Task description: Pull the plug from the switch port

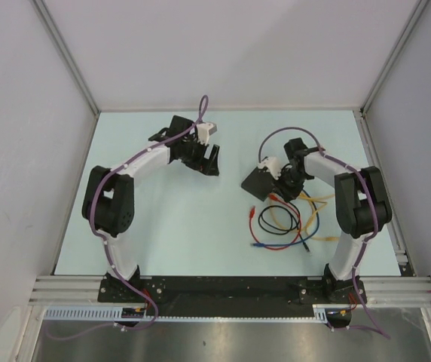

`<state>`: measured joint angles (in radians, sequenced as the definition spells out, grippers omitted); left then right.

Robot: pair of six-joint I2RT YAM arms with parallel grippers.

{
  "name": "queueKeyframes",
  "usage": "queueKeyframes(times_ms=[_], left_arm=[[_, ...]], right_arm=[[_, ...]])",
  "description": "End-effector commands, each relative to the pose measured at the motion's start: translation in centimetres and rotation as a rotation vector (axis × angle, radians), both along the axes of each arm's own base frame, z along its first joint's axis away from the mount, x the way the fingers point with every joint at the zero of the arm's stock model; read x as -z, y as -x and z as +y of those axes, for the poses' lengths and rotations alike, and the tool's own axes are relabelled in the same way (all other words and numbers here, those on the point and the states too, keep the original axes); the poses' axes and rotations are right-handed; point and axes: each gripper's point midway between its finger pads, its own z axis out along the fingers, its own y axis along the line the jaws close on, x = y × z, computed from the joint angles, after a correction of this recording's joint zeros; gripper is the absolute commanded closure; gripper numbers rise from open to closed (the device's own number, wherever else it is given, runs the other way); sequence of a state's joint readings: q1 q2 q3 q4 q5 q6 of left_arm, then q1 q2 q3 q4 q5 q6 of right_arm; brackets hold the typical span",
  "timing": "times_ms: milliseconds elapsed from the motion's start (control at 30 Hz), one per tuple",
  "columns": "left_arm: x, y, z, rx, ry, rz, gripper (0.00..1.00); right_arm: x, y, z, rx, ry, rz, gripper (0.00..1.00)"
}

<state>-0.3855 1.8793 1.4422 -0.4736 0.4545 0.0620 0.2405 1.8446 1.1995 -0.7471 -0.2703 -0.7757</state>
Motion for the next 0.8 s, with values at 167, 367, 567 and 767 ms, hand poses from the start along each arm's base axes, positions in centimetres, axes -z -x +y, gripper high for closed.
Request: queueKeyframes(times_ms=[167, 367, 567, 767], left_arm=[[-0.4, 1.4, 2.6, -0.031, -0.016, -0.038, 0.08], [-1.0, 0.3, 1.9, -0.024, 0.005, -0.049, 0.08], [-0.3, -1.4, 0.7, -0.012, 0.031, -0.026, 0.08], [1.5, -2.2, -1.3, 0.057, 0.082, 0.02, 0.09]], right_arm=[[1.0, 0.2, 8.0, -0.186, -0.089, -0.082, 0.98], [-3.0, -2.2, 7.0, -0.05, -0.059, -0.224, 0.44], [-9.1, -1.5, 5.0, 0.019, -0.156, -0.288, 0.3], [-10.8, -5.7, 4.2, 0.297, -0.414, -0.267, 0.32]])
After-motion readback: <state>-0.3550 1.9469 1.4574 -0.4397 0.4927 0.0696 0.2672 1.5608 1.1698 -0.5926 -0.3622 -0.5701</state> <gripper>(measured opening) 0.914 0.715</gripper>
